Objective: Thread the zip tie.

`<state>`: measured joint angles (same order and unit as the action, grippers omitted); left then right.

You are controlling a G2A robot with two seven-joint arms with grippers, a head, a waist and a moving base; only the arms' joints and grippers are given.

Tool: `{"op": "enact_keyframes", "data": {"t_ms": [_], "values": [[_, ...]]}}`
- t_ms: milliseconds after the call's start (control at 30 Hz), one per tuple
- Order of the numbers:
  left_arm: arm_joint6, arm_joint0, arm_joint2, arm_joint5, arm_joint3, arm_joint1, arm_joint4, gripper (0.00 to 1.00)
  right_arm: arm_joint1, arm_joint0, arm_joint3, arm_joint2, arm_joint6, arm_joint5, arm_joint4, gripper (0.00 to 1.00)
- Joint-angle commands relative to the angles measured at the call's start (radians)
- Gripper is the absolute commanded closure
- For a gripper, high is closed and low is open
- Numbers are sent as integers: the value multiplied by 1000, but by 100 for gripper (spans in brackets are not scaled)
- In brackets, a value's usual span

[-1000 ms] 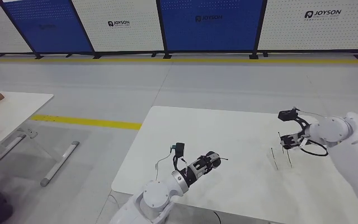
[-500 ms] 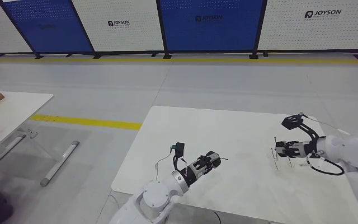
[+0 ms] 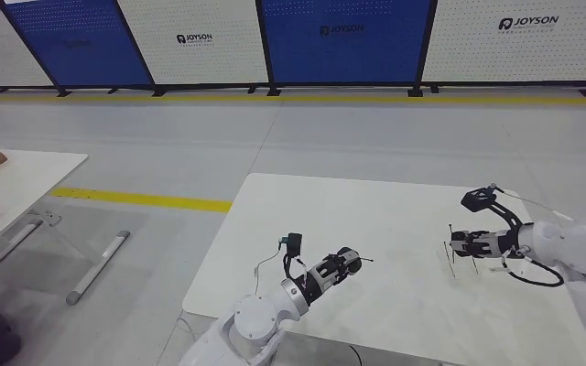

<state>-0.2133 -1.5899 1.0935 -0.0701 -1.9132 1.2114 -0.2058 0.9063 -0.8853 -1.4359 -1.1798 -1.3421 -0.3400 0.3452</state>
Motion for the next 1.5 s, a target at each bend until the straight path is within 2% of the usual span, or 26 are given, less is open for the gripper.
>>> {"op": "enact_keyframes", "data": {"t_ms": [0, 633, 700, 733, 833, 900, 967, 1033, 1100, 1400, 1467], "values": [[0, 0, 0, 0, 0, 0, 0, 100, 0, 0, 0, 0, 0, 0, 0, 100], [0, 0, 0, 0, 0, 0, 0, 100, 0, 0, 0, 0, 0, 0, 0, 100], [10, 5, 0, 6, 1, 0, 17, 100, 6, -35, -3, 8, 84, 15, -60, 100], [19, 6, -1, 9, 2, -1, 38, 100, 8, -47, -8, 9, 129, 21, -56, 100], [72, 13, -14, 10, 10, 1, 107, 100, 18, -102, -33, 11, 298, 52, -124, 100], [112, 30, -24, 6, 22, 5, 129, 100, 25, -144, -60, 15, 420, 65, -151, 100], [140, 45, -39, 9, 35, 9, 139, 100, 30, -175, -86, 25, 507, 80, -124, 100], [187, 63, -57, 20, 61, 15, 159, 100, 37, -205, -101, 29, 573, 91, -187, 100], [224, 75, -74, 27, 88, 22, 161, 100, 39, -212, -112, 35, 577, 96, -193, 100], [224, 75, -74, 27, 88, 22, 161, 100, 39, -212, -112, 35, 577, 96, -193, 100], [239, 90, -81, 15, 104, 22, 216, 100, 44, -230, -121, 43, 620, 89, -213, 100]]}}
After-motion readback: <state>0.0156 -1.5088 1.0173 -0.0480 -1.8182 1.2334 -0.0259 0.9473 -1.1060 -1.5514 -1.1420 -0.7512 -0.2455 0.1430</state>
